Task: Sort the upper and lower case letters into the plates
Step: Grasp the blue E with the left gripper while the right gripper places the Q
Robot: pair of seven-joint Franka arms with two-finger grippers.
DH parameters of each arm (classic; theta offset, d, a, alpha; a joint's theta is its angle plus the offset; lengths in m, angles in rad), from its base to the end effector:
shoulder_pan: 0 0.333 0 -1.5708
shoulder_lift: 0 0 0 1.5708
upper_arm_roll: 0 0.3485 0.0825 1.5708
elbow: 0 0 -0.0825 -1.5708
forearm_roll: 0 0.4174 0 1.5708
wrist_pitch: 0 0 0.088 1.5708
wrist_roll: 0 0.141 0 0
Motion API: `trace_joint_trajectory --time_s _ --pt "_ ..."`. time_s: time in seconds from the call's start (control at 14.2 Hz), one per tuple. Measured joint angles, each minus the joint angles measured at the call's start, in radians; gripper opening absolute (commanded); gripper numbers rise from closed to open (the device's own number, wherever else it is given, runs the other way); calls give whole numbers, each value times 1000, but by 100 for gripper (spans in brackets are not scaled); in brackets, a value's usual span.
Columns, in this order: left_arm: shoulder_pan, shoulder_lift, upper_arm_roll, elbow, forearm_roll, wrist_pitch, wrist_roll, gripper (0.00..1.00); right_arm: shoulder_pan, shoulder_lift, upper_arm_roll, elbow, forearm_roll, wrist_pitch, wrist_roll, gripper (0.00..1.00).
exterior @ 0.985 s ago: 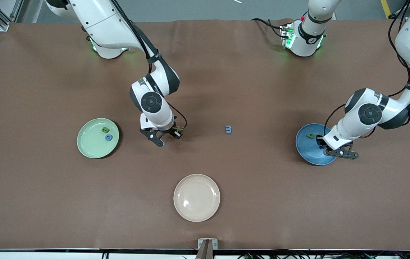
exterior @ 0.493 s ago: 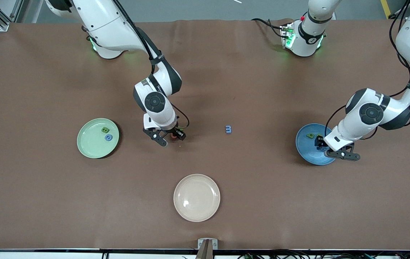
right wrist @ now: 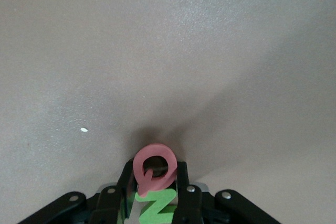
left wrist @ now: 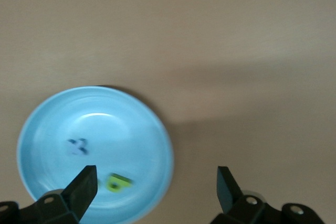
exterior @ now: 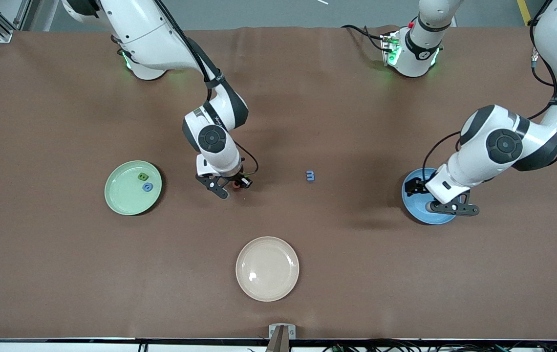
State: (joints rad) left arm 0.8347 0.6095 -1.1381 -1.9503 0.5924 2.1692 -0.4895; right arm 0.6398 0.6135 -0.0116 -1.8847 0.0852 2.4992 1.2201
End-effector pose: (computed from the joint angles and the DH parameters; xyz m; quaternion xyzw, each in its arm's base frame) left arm 0.6312 -0.1204 0.2977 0.9985 -0.0422 0.0043 0.0348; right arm 0.5435 0.3964 0.1451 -0.9461 0.3230 0.0174 0.0139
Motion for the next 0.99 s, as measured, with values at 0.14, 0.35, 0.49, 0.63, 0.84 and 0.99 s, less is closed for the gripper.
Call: trace_joint_trajectory --time_s 0.14,0.35,0.49,0.63,0.84,0.99 --pt "-58 -3 -25 21 -26 -16 -110 100 0 -4 -13 7 -10 -39 -1 0" --pt "-223 12 -4 46 -33 -16 -323 100 -1 -48 -68 4 -31 -124 -75 0" --pt "-366 27 66 82 -33 -15 -444 100 -14 -108 -109 -31 -31 -149 -177 0" --pt "-544 42 190 134 -34 -15 -533 100 -63 -179 -124 -104 -32 -154 -291 0" --pt "-811 80 377 215 -36 -14 -645 100 -170 -271 -128 -241 -43 -102 -462 0" --pt "-919 112 444 258 -36 -14 -692 100 -250 -315 -130 -320 -48 -55 -572 0"
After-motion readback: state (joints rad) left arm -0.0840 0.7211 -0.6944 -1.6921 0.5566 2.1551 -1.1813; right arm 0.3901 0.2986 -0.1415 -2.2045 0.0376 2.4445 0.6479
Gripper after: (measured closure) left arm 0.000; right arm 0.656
